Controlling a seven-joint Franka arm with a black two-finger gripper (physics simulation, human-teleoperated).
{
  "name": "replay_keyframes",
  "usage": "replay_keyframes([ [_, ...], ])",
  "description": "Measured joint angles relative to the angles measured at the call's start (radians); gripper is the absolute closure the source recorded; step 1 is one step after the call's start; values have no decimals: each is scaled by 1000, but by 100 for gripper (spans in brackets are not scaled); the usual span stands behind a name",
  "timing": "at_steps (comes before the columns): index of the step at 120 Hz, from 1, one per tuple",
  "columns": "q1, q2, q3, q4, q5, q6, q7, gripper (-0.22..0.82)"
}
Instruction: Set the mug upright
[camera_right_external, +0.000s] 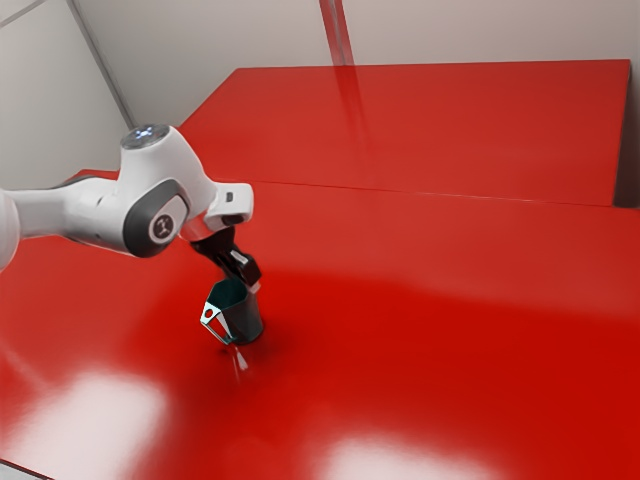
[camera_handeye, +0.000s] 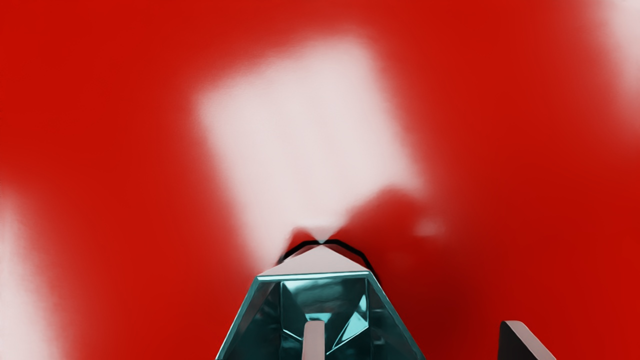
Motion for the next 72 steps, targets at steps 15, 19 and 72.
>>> replay_keyframes([
  [15, -3, 26, -3, 114, -35, -75, -1, 26],
  [19, -4, 47, -7, 167, -43, -105, -1, 25],
  [72, 50, 439, -60, 906, -135, -606, -31, 3],
])
